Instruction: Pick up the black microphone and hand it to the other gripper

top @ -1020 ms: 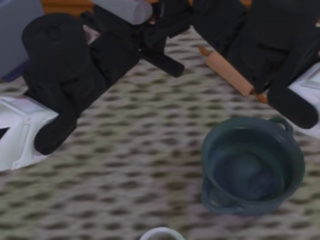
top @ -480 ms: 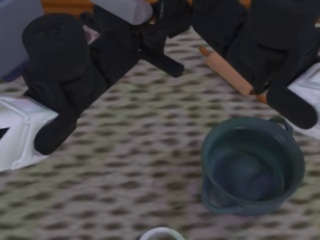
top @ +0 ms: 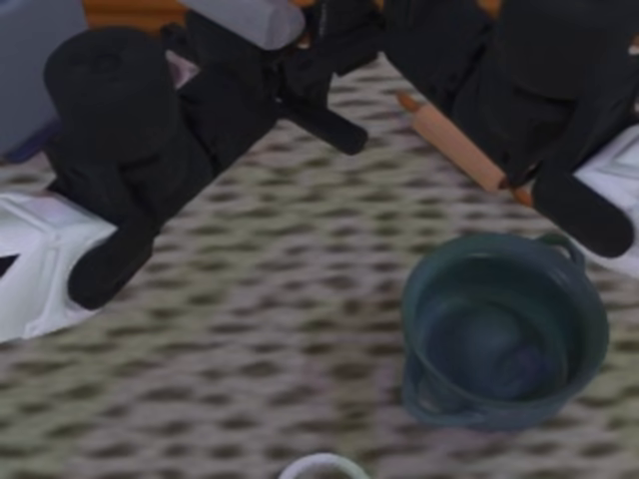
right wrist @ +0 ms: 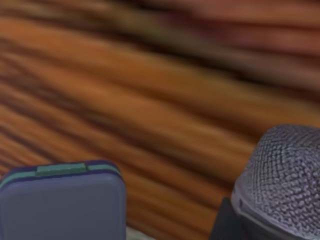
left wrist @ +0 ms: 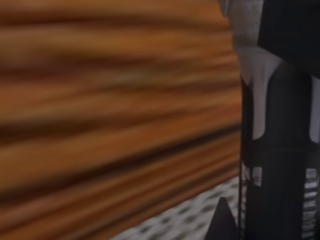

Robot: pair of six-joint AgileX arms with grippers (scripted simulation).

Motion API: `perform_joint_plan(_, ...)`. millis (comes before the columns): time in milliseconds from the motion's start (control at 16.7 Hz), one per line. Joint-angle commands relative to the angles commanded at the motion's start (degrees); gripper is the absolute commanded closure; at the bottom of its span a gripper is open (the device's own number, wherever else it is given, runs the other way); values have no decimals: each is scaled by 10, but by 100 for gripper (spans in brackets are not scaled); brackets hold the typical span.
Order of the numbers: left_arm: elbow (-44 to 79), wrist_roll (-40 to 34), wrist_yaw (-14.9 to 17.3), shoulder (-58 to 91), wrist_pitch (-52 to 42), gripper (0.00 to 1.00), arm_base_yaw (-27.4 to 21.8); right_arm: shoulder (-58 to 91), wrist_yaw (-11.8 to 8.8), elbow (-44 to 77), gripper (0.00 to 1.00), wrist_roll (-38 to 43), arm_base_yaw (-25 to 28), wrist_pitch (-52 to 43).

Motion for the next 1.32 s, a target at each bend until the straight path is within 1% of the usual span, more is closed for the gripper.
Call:
perform_joint_plan(660, 0, 0, 0, 0, 0, 2, 0, 0, 0, 0, 100, 0, 0, 0)
perform_joint_plan(720, 0, 0, 0, 0, 0, 0, 0, 0, 0, 0, 100, 0, 0, 0)
perform_joint_plan(1140, 0, 0, 0, 0, 0, 0, 0, 0, 0, 0, 100, 0, 0, 0)
perform_joint_plan(1200, -7, 8, -21, 6, 0, 0, 23, -12, 8, 6, 100, -5, 0, 2)
perform_joint_plan(1320, -16, 7, -19, -4, -3, 0, 25, -16, 2, -1, 100, -5, -4, 0)
